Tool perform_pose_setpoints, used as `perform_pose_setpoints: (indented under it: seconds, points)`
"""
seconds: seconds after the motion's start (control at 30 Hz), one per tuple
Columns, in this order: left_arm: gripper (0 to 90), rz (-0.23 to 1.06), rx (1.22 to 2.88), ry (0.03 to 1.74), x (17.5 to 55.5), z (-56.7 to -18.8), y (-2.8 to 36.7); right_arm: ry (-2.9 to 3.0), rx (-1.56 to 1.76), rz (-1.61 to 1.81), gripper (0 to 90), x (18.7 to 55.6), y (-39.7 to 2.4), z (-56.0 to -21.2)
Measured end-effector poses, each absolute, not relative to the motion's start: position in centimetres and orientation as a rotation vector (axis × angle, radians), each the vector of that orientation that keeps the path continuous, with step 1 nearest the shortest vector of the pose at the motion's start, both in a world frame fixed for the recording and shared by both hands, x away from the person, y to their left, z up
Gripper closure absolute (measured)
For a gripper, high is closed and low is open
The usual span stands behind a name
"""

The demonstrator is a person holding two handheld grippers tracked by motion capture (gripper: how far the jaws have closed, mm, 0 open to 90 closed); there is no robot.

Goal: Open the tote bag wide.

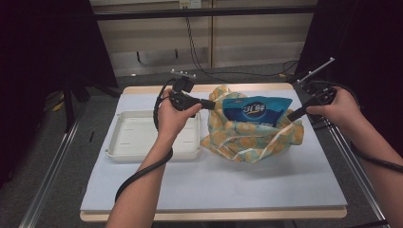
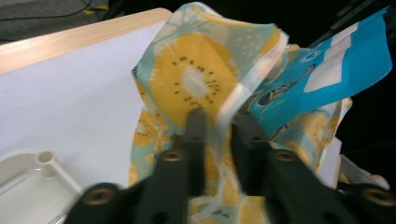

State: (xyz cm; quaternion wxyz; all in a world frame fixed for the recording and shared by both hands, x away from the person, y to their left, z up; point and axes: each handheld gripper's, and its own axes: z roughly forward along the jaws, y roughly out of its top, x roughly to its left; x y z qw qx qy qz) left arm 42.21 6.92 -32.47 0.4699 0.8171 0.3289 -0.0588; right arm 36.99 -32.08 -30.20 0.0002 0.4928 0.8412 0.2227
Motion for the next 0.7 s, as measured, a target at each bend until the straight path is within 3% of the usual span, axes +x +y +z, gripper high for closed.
perform_pose_setpoints:
  seconds: [0.03, 0.27, 0.7]
  points:
    - [89.7, -0.161, 1.991, 0.826, 42.3, -32.7, 6.9, 2.643, 1.552, 0.701, 79.8, 37.0, -32.1, -30.3]
    - [90.0, -0.191, 2.009, 0.903, 42.8, -33.9, 7.5, 2.673, 1.547, 0.684, 89.7, 36.7, -32.2, -31.2]
    - [90.0, -0.211, 2.02, 0.997, 43.6, -35.8, 8.0, 2.642, 1.543, 0.64, 90.0, 36.5, -32.9, -32.4]
